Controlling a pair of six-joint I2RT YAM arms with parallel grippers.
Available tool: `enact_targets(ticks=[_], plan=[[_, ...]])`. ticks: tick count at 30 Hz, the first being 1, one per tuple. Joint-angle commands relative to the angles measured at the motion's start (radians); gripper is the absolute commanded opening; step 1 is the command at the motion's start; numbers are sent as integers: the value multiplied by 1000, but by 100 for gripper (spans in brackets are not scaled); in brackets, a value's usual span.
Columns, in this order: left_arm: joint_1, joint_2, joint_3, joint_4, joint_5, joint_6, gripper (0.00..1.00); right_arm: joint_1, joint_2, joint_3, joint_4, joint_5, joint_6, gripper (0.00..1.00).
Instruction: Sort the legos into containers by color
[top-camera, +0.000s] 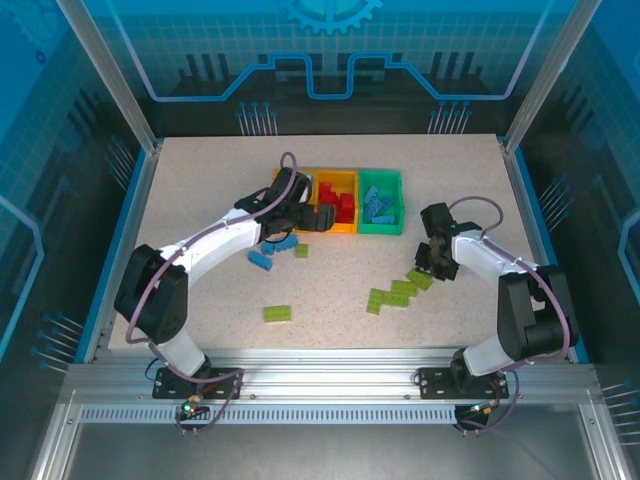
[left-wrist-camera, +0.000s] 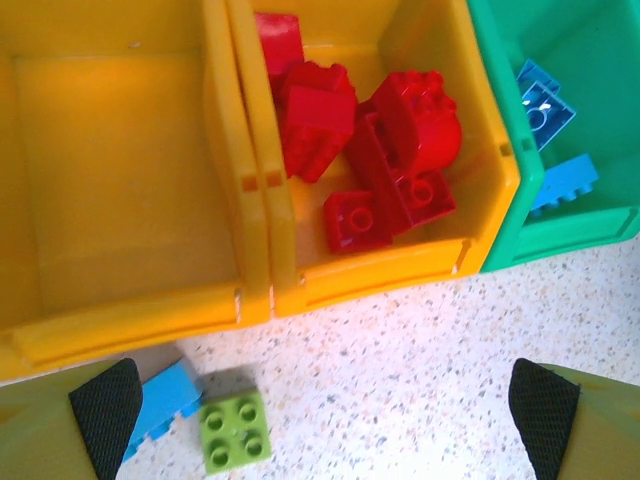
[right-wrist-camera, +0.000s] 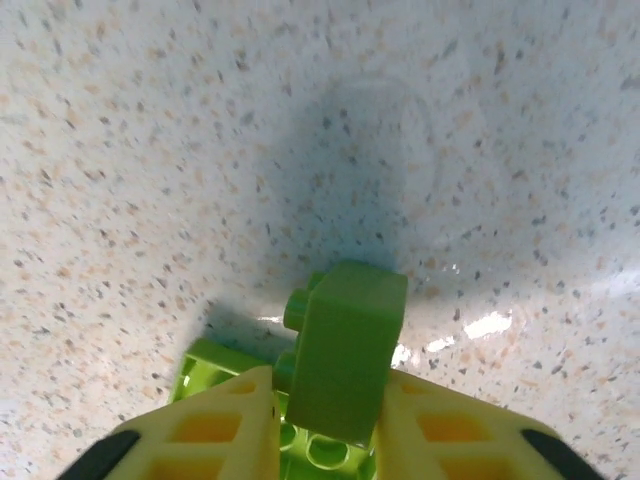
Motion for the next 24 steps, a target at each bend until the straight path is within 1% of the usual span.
enact_targets(ticks=[1,3,5,9,12,15,19,24], plan=[[-4,-68,-56,-1,-33,2,99,0,14,56,-12,37,-24,22],[-2,-83,-79,-14,-39,-5,99,15,11,81,-20,29,-34,20],[-3,-87,-96,-34,-40,-13,99,56,4,121,-35,30,-43,20],[-5,-80,-130,-76,-28,-42,99,195,-1,248,-59,55,-58,20],[-5,-93,-182,-71,-23,-56,99,286,40,370,-51,40,-78,20],[-7,-114,-229,-68,-25,-67,99,334,116,493,-19,-27,-97,20],[-9,-151,-281,-58,-28,-80,99,369,261,675,34,-184,-132,20],[-11,-185,-330,-50,-27,-90,99,392,474,933,-2,-254,-159,20]])
